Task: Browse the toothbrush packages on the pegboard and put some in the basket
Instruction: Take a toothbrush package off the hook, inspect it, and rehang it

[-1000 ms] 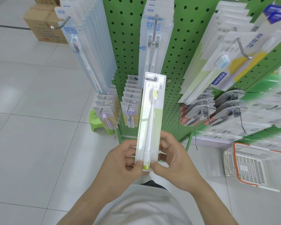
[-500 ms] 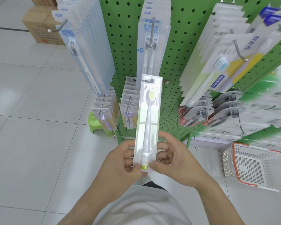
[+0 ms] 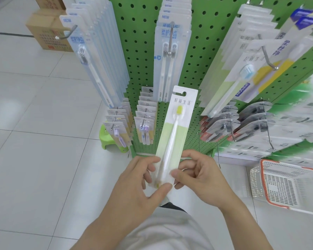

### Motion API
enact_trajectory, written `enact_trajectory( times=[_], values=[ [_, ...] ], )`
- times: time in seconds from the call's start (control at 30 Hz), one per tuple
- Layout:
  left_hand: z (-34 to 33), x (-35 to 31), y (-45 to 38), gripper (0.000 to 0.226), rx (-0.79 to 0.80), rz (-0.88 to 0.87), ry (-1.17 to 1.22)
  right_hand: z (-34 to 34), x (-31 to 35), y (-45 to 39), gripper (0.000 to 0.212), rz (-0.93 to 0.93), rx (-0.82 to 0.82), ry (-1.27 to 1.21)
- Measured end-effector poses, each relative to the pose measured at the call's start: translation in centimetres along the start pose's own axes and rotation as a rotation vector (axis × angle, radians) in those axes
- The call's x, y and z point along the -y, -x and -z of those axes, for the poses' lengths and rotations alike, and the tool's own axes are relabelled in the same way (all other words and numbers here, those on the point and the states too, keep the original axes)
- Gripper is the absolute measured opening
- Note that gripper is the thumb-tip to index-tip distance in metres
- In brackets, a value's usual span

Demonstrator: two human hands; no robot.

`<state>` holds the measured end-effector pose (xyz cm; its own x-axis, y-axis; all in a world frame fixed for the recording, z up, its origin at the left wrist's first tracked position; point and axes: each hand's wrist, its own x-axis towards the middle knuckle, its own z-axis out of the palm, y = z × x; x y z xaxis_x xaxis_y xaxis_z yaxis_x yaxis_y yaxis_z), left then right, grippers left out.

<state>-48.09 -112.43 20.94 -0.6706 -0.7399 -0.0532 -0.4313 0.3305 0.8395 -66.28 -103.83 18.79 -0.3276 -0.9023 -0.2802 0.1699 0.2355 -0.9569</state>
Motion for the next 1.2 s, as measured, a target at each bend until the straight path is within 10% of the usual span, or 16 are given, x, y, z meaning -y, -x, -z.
enact_trajectory(
  times=[0.47,1.2],
  values=[
    [0.8,0.2,-0.2,0.026,0.123,0.231,0.431,-0.3,-0.5,-0.1,0.071,0.093,0.039,-0.061],
    [1.3,0.3,-0.1,0.024,0.153,0.351,0.395,-2.1,-1.0,-0.1,0.048,0.09,-0.175,-0.001]
  ],
)
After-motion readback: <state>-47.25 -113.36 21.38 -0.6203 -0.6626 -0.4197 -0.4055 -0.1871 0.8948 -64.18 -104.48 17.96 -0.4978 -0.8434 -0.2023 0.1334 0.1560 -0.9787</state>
